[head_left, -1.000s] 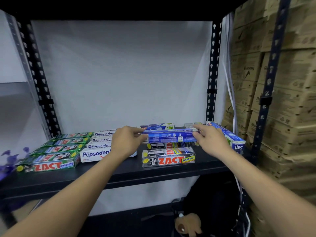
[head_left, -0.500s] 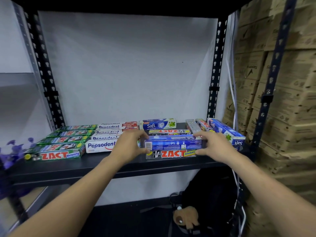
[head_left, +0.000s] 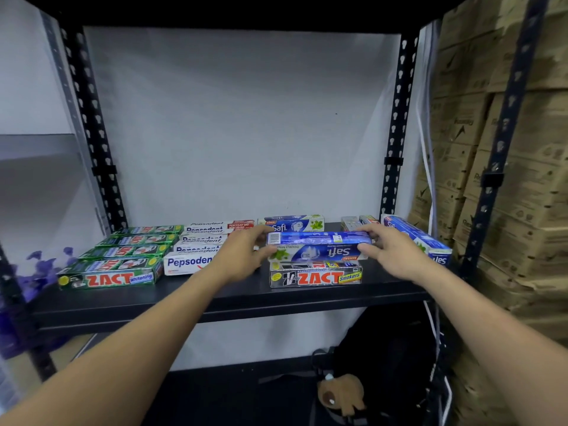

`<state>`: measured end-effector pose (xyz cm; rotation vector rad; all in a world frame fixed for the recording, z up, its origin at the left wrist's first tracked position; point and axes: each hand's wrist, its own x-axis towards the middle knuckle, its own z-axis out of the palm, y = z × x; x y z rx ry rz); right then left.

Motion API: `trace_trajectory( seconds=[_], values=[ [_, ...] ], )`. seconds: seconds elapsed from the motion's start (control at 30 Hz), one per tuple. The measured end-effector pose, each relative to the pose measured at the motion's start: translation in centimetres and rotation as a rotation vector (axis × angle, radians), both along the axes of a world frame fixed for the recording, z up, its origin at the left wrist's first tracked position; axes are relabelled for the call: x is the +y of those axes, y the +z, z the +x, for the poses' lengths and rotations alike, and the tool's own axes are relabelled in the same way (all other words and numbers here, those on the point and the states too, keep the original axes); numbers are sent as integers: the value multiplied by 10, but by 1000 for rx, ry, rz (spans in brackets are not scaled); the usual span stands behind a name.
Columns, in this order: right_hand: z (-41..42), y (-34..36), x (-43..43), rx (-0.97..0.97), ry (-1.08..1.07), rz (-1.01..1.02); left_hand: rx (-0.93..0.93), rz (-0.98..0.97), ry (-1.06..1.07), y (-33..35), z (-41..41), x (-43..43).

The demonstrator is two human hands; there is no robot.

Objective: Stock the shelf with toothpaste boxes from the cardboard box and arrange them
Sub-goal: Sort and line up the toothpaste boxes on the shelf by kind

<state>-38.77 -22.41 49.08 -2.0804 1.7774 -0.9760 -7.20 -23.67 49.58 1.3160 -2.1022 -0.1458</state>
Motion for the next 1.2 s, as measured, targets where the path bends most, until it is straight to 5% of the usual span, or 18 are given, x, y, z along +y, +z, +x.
trace_trajectory(
  seconds=[0.63,0.87,1.2],
  values=[
    [10,-13,3,-470,17,101,146,51,22,-17,-5,-4],
    [21,37,0,-951,162,-52,211,29,4,-1,-14,-10],
    [65,113,-13,-582,322,-150,220,-201,-113,72,-38,9]
  ],
)
